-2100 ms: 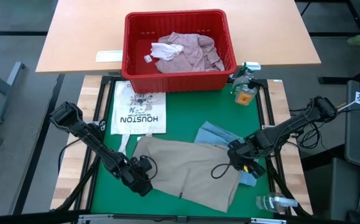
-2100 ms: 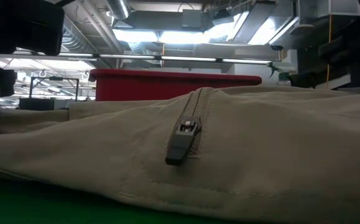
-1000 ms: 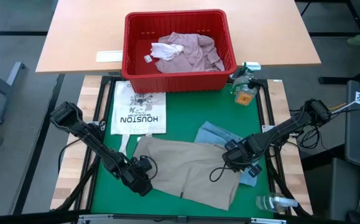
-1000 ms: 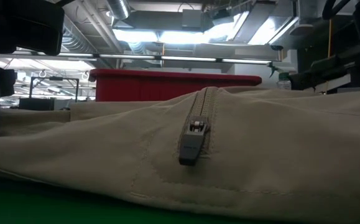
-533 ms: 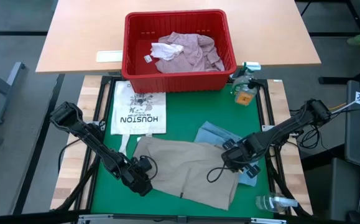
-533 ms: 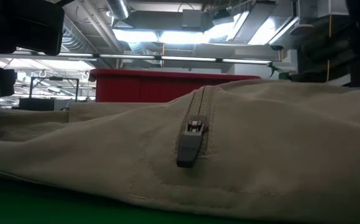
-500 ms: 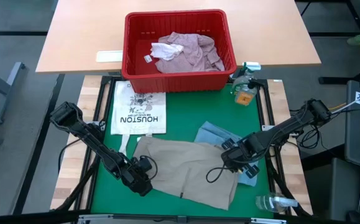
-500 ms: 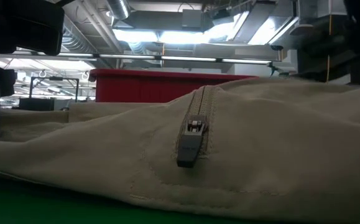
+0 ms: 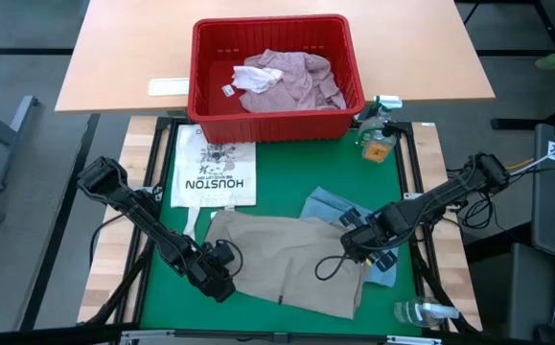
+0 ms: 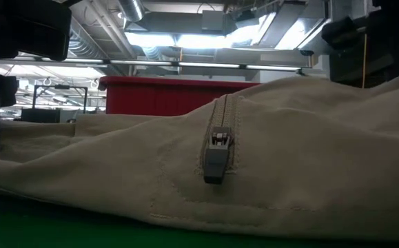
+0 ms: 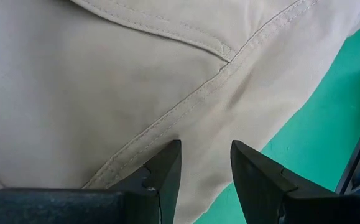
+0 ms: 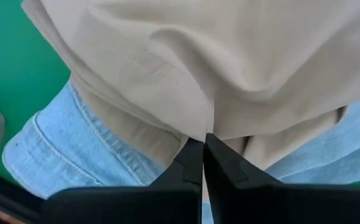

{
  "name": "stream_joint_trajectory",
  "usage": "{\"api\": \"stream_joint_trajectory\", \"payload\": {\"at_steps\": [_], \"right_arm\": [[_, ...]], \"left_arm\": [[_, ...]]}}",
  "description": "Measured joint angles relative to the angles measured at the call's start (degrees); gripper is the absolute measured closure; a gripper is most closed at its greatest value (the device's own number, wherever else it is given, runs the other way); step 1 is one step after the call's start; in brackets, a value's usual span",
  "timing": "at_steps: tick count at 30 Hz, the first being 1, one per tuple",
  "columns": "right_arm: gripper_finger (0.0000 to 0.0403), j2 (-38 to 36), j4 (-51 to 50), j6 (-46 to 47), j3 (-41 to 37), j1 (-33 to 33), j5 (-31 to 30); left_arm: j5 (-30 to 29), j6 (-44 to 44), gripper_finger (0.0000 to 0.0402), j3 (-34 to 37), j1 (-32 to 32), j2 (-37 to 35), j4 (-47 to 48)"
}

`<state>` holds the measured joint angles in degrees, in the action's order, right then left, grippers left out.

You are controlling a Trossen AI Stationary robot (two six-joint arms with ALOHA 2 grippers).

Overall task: Fold laundry
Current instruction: Fold the gray short

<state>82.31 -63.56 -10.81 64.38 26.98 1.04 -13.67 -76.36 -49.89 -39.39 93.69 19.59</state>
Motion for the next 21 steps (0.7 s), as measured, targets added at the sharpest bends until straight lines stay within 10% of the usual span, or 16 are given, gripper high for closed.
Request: {"api": "stream_joint_trajectory", "payload": {"at_steps": [9, 21], "right_arm": [[0.0382, 1.8, -2.3, -1.7, 0.0, 0.0, 2.4], [0.0257, 5.7, -4.4, -1.7, -0.1, 0.0, 2.7]], "left_arm": [[-0.4, 0.1, 0.0269, 0.0, 0.0, 0.0, 0.0], [-0.5, 0.4, 0.0269, -0.1, 0.0, 0.0, 0.0]]}}
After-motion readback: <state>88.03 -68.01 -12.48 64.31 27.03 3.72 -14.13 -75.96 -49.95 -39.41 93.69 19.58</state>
